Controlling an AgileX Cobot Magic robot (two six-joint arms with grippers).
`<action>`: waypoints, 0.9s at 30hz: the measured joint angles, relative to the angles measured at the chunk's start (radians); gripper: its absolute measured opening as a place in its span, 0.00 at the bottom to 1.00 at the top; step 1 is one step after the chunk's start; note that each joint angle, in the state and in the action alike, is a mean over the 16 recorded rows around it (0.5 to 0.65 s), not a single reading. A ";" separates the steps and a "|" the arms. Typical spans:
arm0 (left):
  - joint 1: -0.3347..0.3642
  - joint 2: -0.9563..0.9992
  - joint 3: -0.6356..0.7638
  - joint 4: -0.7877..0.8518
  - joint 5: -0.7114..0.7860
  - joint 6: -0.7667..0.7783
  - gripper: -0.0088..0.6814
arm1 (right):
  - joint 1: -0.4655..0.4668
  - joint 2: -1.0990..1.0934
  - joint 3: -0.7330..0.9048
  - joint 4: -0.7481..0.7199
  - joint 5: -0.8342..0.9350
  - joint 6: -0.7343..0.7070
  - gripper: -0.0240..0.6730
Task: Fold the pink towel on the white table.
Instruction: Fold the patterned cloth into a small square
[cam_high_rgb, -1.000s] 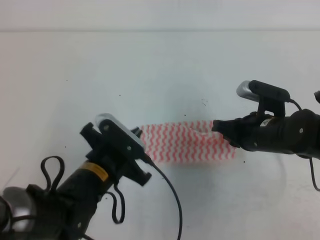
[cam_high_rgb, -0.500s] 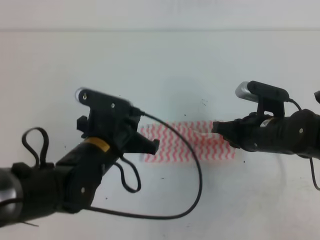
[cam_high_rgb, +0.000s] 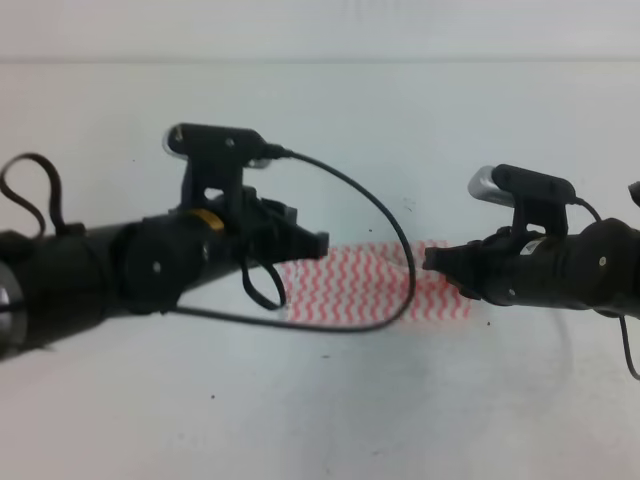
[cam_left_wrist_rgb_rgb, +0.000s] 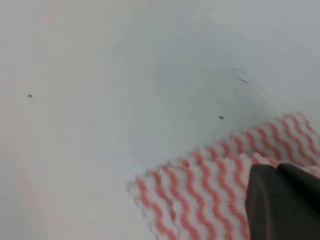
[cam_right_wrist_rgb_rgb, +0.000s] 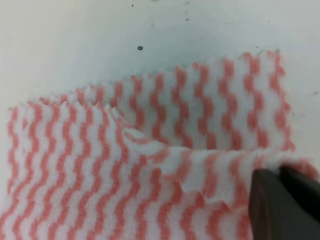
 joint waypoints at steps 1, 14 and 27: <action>0.009 0.002 -0.015 -0.001 0.023 -0.003 0.01 | 0.000 -0.001 0.000 0.000 0.000 -0.001 0.01; 0.065 0.118 -0.188 -0.005 0.256 -0.020 0.15 | 0.000 -0.001 0.000 0.001 0.011 -0.002 0.01; 0.076 0.238 -0.288 -0.005 0.325 -0.104 0.38 | 0.000 0.000 0.000 0.001 0.029 -0.002 0.01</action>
